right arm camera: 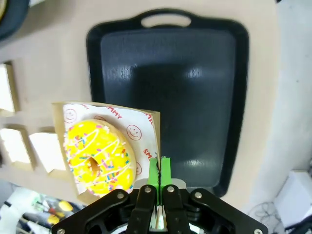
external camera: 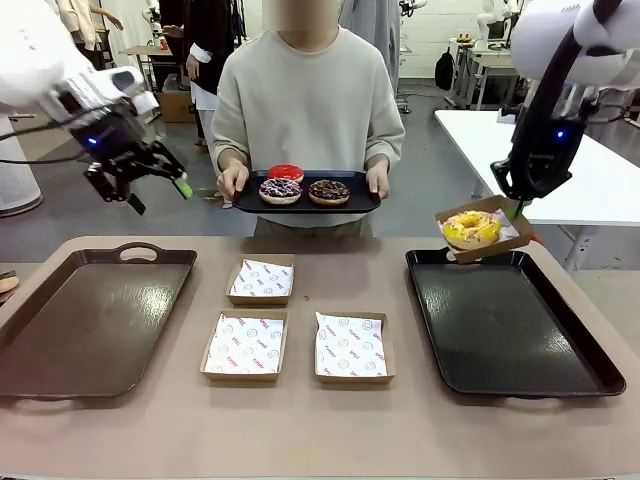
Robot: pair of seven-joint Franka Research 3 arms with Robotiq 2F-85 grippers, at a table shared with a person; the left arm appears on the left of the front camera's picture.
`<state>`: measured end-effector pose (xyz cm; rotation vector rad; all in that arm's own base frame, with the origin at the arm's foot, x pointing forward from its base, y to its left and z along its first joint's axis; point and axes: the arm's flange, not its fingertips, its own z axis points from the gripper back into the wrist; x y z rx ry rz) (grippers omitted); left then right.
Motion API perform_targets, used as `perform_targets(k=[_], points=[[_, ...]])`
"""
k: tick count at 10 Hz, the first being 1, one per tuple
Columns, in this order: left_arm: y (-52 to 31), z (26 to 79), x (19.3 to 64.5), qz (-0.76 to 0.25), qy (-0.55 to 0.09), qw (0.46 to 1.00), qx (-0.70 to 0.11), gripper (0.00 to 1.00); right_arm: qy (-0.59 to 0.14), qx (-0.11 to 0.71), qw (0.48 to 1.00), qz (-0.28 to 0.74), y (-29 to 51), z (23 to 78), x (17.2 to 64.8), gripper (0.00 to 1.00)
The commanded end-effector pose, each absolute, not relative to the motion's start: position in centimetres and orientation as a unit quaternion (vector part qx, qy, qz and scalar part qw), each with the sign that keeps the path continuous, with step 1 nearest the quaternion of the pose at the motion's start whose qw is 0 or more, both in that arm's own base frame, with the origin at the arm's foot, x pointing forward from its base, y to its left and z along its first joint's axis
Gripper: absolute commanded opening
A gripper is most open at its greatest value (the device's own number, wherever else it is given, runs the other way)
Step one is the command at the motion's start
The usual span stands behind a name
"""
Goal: Individually package the donuts and arrange them on the tray.
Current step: Place the picked Paper togo box on the Handle tray while simultaneously picking up another Paper togo box from the table with the other hand.
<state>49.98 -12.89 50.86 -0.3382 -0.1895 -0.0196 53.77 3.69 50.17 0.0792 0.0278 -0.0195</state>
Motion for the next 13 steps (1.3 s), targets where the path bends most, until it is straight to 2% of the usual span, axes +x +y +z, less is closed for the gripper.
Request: perform_targets(k=[1, 5, 6, 13], points=[[-15.4, 49.2, 52.6, 0.011, -0.111, 0.988, -0.107, 1.00, 0.015, 0.057, 0.998, -0.023, 3.1, 48.0, 54.3, 0.01], [-18.9, 44.6, 55.1, -0.017, -0.118, 0.992, -0.047, 1.00, 0.017, 0.080, 0.996, -0.046, 1.9, 45.0, 54.6, 0.01], [-19.4, 43.2, 55.5, -0.032, -0.116, 0.992, -0.044, 1.00, 0.028, 0.057, 0.997, -0.035, 2.4, 45.9, 54.8, 0.01], [-21.5, 36.0, 57.0, -0.056, -0.084, 0.995, -0.028, 1.00, 0.028, 0.057, 0.997, -0.035, 2.4, 45.9, 54.8, 0.01]])
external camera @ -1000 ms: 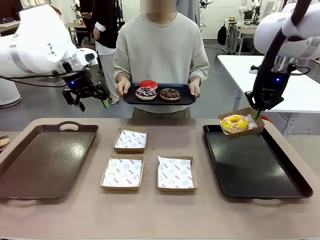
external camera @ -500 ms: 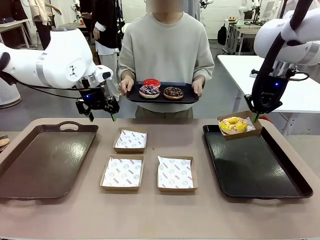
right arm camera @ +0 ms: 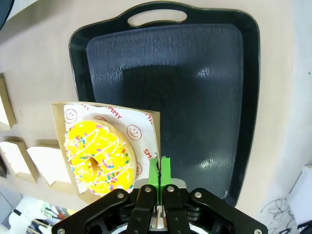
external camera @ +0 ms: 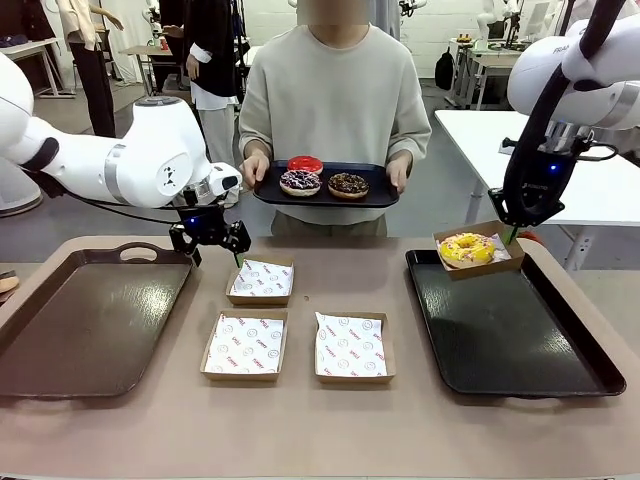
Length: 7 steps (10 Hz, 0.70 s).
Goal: Individually package the donuts and arrange them on the tray.
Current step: Place the picked Paper togo box on the Handle tray while simultaneously picking up another Paper togo box from the table with the other hand.
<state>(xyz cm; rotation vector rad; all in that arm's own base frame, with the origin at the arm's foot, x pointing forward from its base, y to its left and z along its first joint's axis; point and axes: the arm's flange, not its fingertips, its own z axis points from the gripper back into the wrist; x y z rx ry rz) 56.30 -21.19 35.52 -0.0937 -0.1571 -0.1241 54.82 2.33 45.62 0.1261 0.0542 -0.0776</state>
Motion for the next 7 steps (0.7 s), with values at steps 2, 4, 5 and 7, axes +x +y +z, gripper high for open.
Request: perform_targets(k=[2, 4, 5, 7], points=[[-21.2, 35.5, 56.3, -0.062, -0.078, 0.994, -0.047, 1.00, 0.028, 0.057, 0.997, -0.035, 2.4, 45.9, 54.8, 0.01], [-21.2, 35.5, 56.3, -0.062, -0.078, 0.994, -0.047, 1.00, 0.028, 0.057, 0.997, -0.035, 2.4, 45.9, 54.8, 0.01], [-21.2, 35.5, 56.3, -0.062, -0.078, 0.994, -0.047, 1.00, 0.028, 0.057, 0.997, -0.035, 2.4, 45.9, 54.8, 0.01], [-21.2, 35.5, 56.3, -0.062, -0.078, 0.994, -0.047, 1.00, 0.028, 0.057, 0.997, -0.035, 2.4, 45.9, 54.8, 0.01]])
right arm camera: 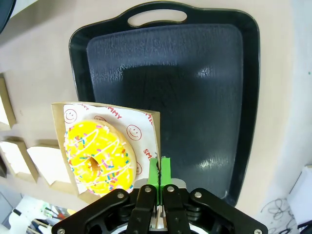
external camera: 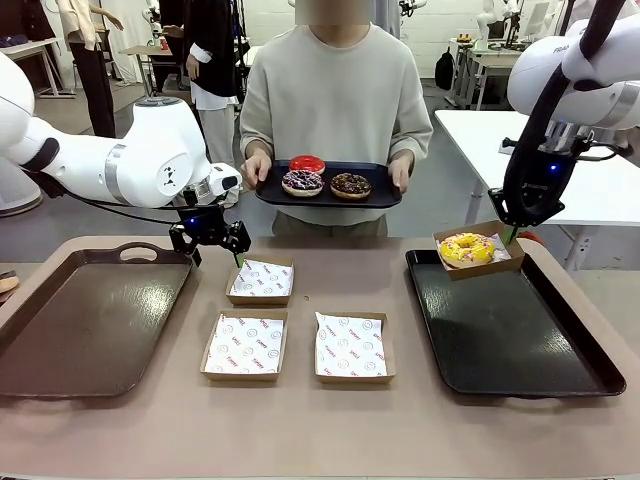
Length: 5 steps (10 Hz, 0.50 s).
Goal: Individually package the donuts and arrange them on the tray.
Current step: Place the picked Paper togo box on the Handle tray while simultaneously picking up another Paper togo box from the table with the other hand.
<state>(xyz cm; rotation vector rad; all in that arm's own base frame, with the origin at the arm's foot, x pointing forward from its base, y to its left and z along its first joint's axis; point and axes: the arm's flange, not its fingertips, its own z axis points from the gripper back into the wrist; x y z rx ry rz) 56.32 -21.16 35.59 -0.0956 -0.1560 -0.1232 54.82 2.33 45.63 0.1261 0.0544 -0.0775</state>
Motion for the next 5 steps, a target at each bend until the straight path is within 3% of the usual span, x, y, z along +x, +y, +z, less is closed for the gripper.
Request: perform_targets(k=[1, 5], points=[[-21.2, 35.5, 56.3, -0.062, -0.078, 0.994, -0.047, 1.00, 0.028, 0.057, 0.997, -0.035, 2.4, 45.9, 54.8, 0.01], [-21.9, 36.0, 56.4, -0.076, -0.079, 0.993, -0.050, 1.00, 0.023, 0.046, 0.999, -0.016, 2.8, 44.4, 56.1, 0.01]])
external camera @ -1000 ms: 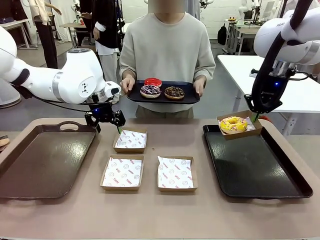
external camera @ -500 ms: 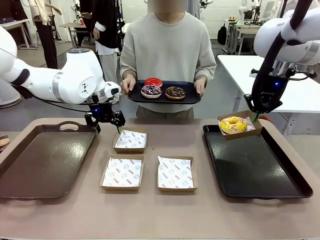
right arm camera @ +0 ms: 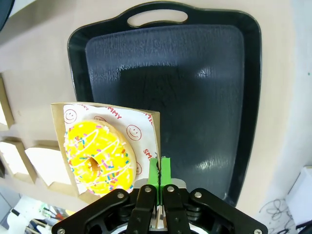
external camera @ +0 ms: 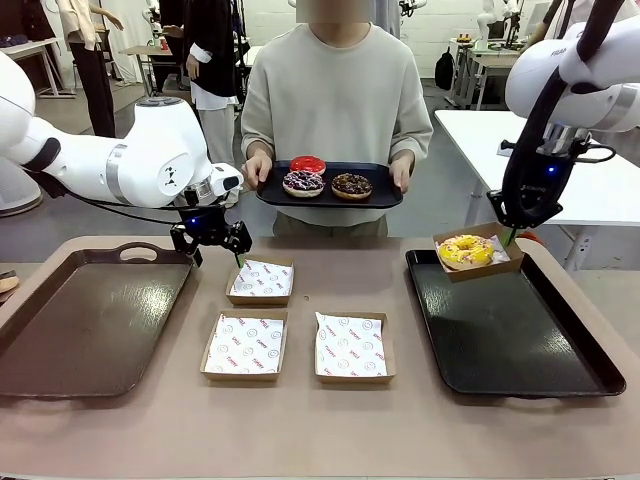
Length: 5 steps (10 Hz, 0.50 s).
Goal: Individually package the donuts and arrange them on the tray.
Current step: Place the picked Paper togo box on the Handle tray while simultaneously picking up another Paper togo box from the table with the other hand.
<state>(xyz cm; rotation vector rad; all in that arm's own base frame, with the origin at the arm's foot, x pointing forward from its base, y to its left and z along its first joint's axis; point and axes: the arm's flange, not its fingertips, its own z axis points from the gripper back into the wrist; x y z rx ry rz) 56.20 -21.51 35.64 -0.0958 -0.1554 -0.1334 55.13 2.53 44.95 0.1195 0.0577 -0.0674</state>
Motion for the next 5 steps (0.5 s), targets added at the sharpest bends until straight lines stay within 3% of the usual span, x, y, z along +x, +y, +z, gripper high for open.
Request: perform_targets(k=[1, 5], points=[[-22.4, 36.0, 56.6, -0.074, -0.083, 0.993, -0.044, 1.00, 0.016, 0.038, 0.999, -0.011, 2.8, 43.7, 56.8, 0.01], [-23.9, 35.8, 58.1, -0.049, -0.080, 0.995, -0.023, 1.00, 0.017, 0.000, 0.999, -0.033, 3.7, 42.3, 59.0, 0.01]])
